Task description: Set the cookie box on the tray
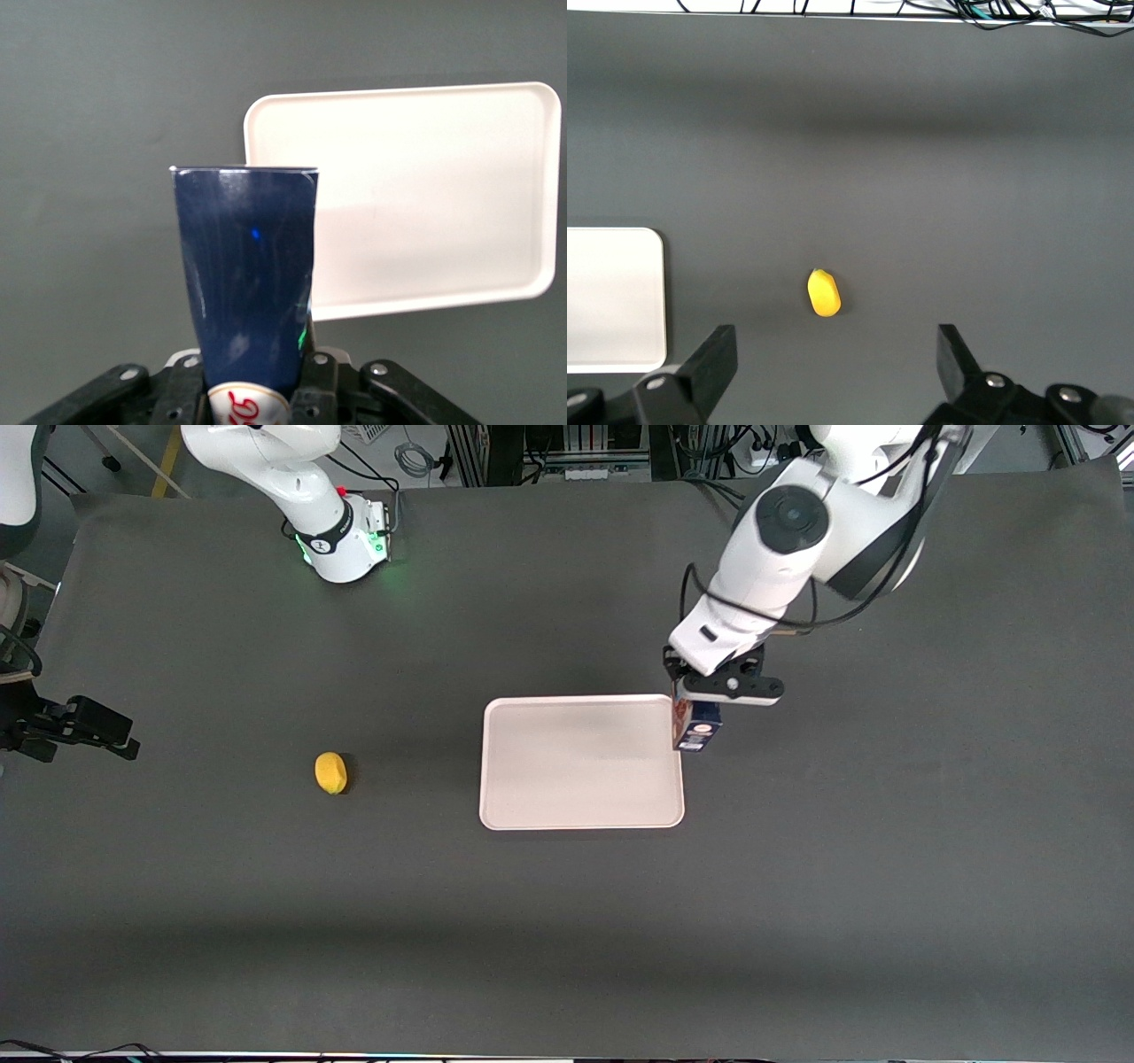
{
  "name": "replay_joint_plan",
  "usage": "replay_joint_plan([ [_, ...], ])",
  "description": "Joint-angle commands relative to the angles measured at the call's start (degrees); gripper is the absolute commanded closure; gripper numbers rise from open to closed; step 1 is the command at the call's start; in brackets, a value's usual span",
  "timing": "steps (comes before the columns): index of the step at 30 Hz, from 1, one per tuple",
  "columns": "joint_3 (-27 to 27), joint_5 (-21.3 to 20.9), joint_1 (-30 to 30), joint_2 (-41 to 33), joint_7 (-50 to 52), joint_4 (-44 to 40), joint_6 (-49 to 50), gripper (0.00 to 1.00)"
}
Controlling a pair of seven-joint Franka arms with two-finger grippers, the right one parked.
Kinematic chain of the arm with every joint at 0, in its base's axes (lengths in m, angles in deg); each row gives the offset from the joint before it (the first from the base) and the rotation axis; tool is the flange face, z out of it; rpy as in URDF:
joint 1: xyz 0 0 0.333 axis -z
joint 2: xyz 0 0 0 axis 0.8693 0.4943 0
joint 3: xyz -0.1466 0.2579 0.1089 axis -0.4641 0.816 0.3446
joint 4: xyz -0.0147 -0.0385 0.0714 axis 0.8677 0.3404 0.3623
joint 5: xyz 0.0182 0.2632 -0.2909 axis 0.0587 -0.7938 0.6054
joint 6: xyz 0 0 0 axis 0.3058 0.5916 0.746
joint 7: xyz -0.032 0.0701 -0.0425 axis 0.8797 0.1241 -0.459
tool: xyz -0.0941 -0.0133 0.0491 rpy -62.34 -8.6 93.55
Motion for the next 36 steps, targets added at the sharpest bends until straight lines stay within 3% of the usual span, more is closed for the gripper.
replay_joint_plan([
  [1,-0.13,-5.29,2.59,8.18,7.10,-3.01,-4.66,0.67],
  [7,-0.13,-12.67,4.35,13.63,14.39,-3.01,-8.62,0.67],
  [21,1.01,-23.84,6.37,20.84,22.48,-3.01,-15.74,0.66],
  [36,3.21,-26.48,7.60,24.09,24.15,-3.01,-18.12,0.65],
])
